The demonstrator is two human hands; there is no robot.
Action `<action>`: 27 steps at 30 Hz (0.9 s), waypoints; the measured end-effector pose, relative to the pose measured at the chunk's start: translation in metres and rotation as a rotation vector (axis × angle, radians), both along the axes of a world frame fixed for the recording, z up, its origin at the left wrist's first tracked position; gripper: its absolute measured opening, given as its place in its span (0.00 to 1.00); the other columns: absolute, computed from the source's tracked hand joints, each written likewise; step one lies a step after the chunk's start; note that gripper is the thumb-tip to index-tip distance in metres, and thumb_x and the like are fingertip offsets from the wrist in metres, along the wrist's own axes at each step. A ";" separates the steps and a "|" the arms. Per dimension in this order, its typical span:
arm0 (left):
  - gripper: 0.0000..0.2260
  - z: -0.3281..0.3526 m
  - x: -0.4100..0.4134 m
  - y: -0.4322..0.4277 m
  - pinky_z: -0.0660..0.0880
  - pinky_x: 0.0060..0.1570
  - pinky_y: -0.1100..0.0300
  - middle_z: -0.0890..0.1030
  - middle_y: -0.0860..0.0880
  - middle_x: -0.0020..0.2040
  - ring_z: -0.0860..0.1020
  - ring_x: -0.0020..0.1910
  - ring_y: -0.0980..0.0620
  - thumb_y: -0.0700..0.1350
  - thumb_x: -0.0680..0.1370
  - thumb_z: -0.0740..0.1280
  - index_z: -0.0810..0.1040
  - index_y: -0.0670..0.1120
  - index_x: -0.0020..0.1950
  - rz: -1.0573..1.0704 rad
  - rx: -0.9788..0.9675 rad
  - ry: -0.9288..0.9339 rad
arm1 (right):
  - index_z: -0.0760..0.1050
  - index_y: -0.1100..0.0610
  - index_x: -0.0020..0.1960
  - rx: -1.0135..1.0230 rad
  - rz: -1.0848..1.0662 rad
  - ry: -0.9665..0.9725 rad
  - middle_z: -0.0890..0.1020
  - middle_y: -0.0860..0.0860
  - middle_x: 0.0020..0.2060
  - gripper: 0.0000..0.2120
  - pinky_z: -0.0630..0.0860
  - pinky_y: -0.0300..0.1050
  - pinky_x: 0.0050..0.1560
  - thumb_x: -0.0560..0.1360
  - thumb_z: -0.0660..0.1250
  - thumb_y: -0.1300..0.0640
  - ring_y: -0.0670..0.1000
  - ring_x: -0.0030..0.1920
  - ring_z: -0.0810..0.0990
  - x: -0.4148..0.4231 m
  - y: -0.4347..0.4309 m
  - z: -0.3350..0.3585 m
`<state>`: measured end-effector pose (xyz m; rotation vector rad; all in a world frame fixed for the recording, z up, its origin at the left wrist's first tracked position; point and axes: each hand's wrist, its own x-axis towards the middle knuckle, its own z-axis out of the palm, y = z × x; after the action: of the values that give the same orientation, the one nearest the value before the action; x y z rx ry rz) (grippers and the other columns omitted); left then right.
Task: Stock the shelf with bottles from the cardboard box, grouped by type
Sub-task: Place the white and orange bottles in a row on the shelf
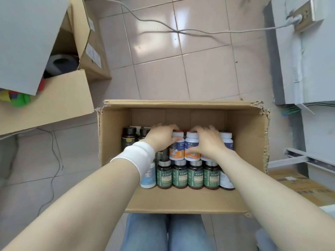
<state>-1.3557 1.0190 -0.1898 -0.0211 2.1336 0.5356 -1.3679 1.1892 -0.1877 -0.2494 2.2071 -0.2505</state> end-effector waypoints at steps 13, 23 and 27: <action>0.15 0.061 0.026 -0.020 0.65 0.53 0.67 0.77 0.52 0.53 0.72 0.55 0.55 0.47 0.71 0.72 0.77 0.49 0.57 0.430 0.361 0.335 | 0.69 0.48 0.56 -0.519 -0.557 0.122 0.72 0.45 0.53 0.29 0.65 0.37 0.55 0.60 0.78 0.60 0.46 0.56 0.65 0.031 0.020 0.066; 0.08 0.214 0.049 -0.008 0.74 0.40 0.72 0.79 0.58 0.48 0.78 0.44 0.68 0.45 0.76 0.67 0.71 0.57 0.49 0.620 0.784 0.380 | 0.68 0.51 0.60 -0.919 -1.357 0.142 0.78 0.49 0.51 0.25 0.77 0.45 0.51 0.69 0.69 0.69 0.46 0.48 0.79 0.106 0.036 0.213; 0.01 0.283 0.075 0.010 0.74 0.33 0.73 0.79 0.54 0.45 0.78 0.37 0.69 0.50 0.79 0.63 0.72 0.56 0.47 0.596 0.913 0.360 | 0.74 0.58 0.52 -1.142 -1.580 0.218 0.84 0.50 0.35 0.08 0.80 0.40 0.36 0.73 0.64 0.66 0.45 0.33 0.82 0.160 0.023 0.291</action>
<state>-1.2807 1.0291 0.0934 -0.0511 2.0012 1.9390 -1.2080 1.2126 0.1033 0.9689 1.6878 -2.3485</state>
